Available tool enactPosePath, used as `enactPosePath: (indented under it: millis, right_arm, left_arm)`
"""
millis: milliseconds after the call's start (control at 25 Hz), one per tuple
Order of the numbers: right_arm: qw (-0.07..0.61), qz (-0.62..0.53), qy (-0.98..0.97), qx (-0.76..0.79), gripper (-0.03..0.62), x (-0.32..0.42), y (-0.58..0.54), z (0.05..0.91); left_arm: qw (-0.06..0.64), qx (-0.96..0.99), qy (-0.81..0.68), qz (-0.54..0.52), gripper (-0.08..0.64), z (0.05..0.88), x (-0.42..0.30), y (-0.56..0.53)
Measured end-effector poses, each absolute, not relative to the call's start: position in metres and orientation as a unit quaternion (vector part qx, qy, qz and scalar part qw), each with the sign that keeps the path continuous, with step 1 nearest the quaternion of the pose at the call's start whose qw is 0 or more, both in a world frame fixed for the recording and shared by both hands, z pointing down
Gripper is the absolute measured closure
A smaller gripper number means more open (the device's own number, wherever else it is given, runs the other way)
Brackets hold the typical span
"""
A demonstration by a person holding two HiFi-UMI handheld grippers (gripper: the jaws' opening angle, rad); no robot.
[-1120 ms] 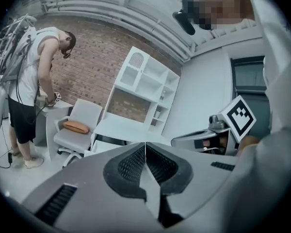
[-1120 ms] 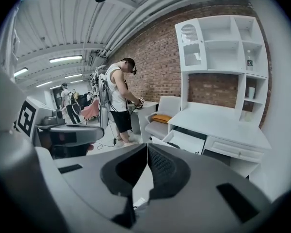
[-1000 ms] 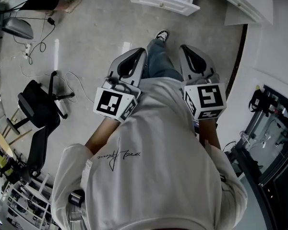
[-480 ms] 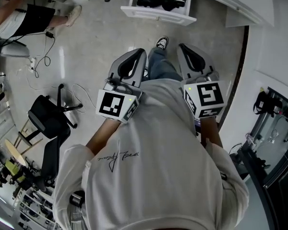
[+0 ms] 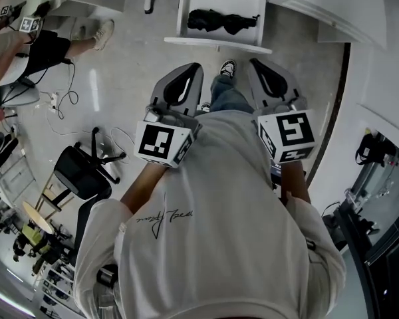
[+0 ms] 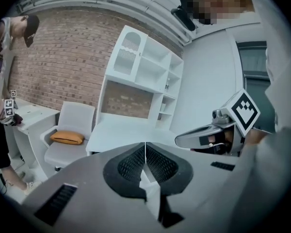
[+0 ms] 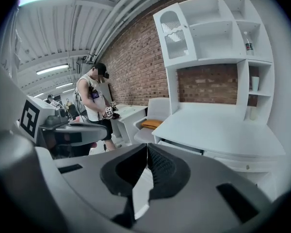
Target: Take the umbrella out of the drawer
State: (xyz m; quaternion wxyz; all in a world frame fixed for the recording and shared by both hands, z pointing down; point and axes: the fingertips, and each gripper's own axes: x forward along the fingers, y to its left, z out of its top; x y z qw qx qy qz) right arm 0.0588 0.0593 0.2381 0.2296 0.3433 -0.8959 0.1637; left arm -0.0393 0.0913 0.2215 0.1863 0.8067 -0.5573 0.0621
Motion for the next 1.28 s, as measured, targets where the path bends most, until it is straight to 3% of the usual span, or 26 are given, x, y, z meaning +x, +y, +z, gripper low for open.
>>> enactPosePath:
  millis: [400, 960, 1280]
  right_arm:
    - [0.242, 0.186, -0.895, 0.326, 0.568, 0.062, -0.003, 0.258]
    - [0.353, 0.106, -0.892, 0.263, 0.568, 0.028, -0.02, 0.311]
    - [0.359, 0.111, -0.889, 0.261, 0.568, 0.016, -0.027, 0.337]
  left_arm:
    - [0.191, 0.797, -0.566, 0.082, 0.543, 0.237, -0.052, 0.019]
    - [0.246, 0.794, -0.549, 0.087, 0.543, 0.28, -0.074, -0.001]
    - [0.258, 0.792, -0.545, 0.096, 0.543, 0.289, -0.083, -0.007]
